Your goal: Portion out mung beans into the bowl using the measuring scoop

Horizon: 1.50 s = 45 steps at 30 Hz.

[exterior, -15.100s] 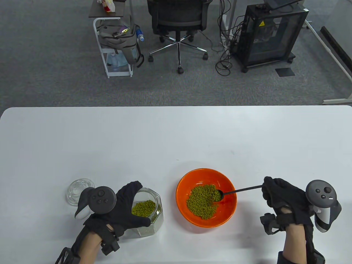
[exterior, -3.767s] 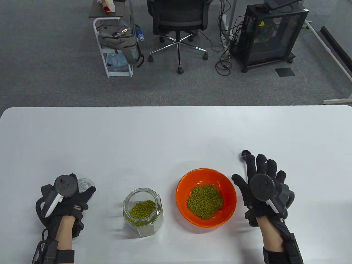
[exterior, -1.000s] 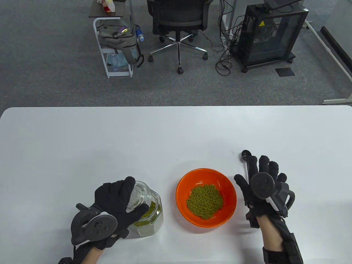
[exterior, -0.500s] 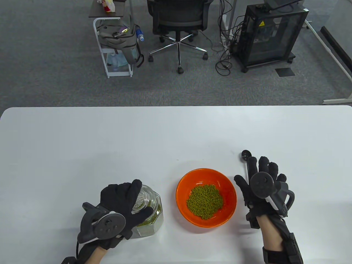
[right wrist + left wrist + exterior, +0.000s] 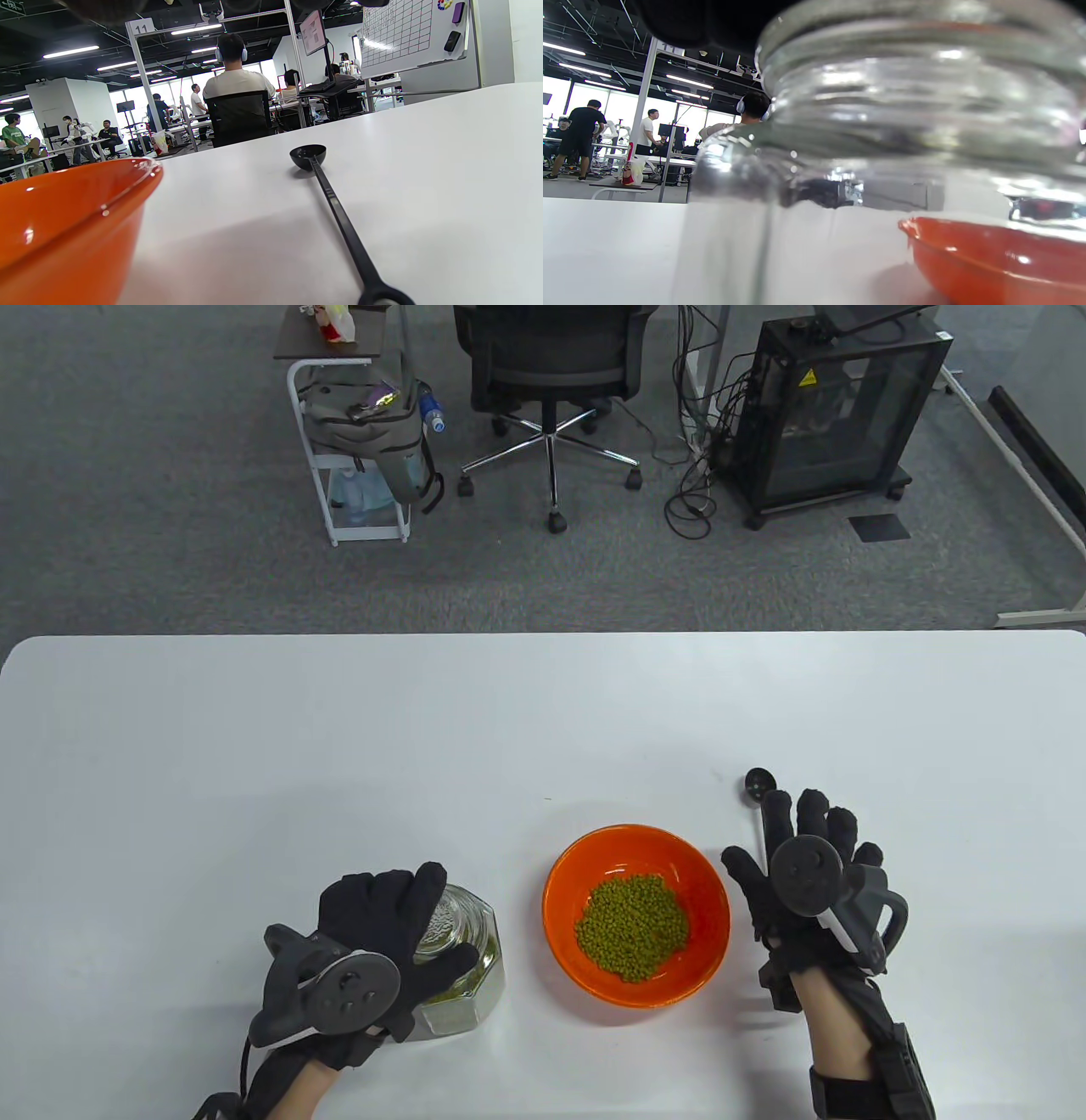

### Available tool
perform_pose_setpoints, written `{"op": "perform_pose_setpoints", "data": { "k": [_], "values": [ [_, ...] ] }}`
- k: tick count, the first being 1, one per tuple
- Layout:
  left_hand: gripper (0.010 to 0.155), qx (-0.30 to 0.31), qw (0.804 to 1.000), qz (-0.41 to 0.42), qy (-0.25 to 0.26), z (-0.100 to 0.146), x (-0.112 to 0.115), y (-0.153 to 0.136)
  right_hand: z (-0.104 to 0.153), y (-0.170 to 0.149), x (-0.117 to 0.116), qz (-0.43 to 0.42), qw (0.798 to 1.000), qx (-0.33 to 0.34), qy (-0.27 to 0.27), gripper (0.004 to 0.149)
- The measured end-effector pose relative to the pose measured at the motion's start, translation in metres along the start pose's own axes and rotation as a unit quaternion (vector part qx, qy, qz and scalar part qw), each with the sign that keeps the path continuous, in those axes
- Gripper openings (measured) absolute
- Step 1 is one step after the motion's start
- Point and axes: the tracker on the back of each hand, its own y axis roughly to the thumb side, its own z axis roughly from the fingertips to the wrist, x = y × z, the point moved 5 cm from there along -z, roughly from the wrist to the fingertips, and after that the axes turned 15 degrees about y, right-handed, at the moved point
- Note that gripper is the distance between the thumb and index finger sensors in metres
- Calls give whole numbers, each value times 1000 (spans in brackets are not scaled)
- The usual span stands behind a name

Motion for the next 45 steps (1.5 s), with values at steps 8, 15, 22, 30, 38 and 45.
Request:
{"op": "perform_pose_setpoints", "data": {
  "k": [8, 15, 22, 30, 38, 45],
  "values": [
    [92, -4, 1000, -2, -13, 1, 2, -2, -1, 0, -2, 2, 1000, 0, 3, 83],
    [94, 4, 1000, -21, -19, 2, 1, -2, -1, 0, -1, 1, 1000, 0, 2, 83],
    [95, -23, 999, 16, 41, 2, -23, -18, 2, 5, 3, 1, 1000, 9, -5, 84],
    [93, -90, 994, -34, 51, 5, -32, -73, 8, 11, 11, 4, 999, 25, -25, 83],
    [92, -150, 983, -87, 54, 12, -34, -119, 15, 24, 14, 17, 998, 57, -36, 84],
    [94, -175, 977, -125, 12, 17, -20, -141, 15, 34, 6, 41, 996, 78, -15, 87]
  ]
}}
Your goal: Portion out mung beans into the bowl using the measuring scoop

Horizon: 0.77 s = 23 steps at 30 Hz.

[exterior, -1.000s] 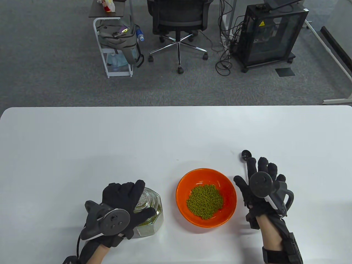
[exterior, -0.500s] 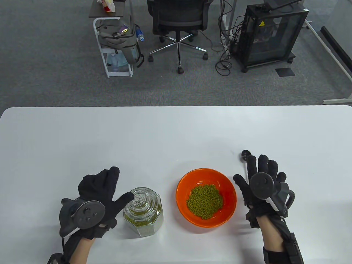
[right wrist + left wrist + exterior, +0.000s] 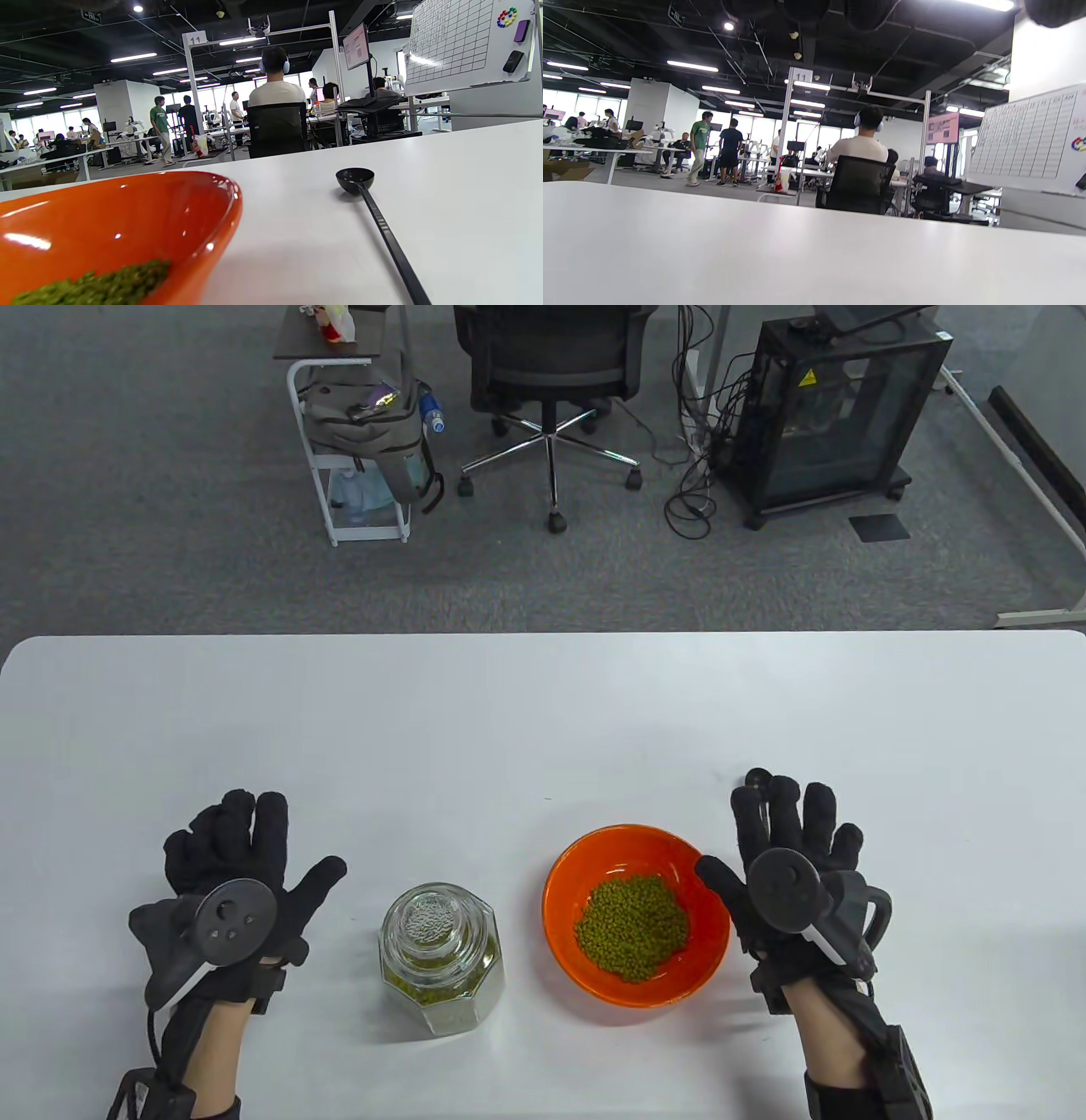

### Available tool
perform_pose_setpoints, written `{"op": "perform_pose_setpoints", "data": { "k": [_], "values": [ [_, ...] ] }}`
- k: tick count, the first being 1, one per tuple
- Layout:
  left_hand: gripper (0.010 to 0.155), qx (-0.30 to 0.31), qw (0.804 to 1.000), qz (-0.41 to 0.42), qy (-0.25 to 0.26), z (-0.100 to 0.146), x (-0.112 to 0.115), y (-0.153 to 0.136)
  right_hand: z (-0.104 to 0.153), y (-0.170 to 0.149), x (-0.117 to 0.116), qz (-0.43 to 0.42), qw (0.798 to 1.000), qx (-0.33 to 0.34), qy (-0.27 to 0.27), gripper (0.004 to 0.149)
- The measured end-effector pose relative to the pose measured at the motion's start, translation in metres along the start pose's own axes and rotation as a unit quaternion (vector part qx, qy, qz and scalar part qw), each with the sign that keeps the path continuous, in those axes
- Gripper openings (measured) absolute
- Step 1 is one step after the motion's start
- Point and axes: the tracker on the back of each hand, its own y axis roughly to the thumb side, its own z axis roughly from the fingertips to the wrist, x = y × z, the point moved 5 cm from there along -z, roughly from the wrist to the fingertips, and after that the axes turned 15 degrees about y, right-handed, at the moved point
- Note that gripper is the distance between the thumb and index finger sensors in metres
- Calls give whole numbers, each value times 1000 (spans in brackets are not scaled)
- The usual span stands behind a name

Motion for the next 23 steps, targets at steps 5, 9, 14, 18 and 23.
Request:
{"op": "perform_pose_setpoints", "data": {
  "k": [5, 9, 14, 18, 23],
  "values": [
    [95, -12, 999, -13, -42, 1, 12, -6, -1, 3, -5, 9, 1000, 4, 11, 88],
    [96, -14, 997, -15, -77, 2, 22, -9, -2, 5, -8, 27, 999, 9, 33, 93],
    [96, -20, 995, -15, -91, 4, 29, -12, -1, 3, -6, 17, 1000, 4, 24, 92],
    [96, -21, 995, -15, -92, 4, 30, -12, -1, 1, -6, 10, 1000, 3, 20, 91],
    [96, -20, 995, -16, -93, 4, 30, -12, -2, 2, -6, 11, 1000, 1, 22, 90]
  ]
}}
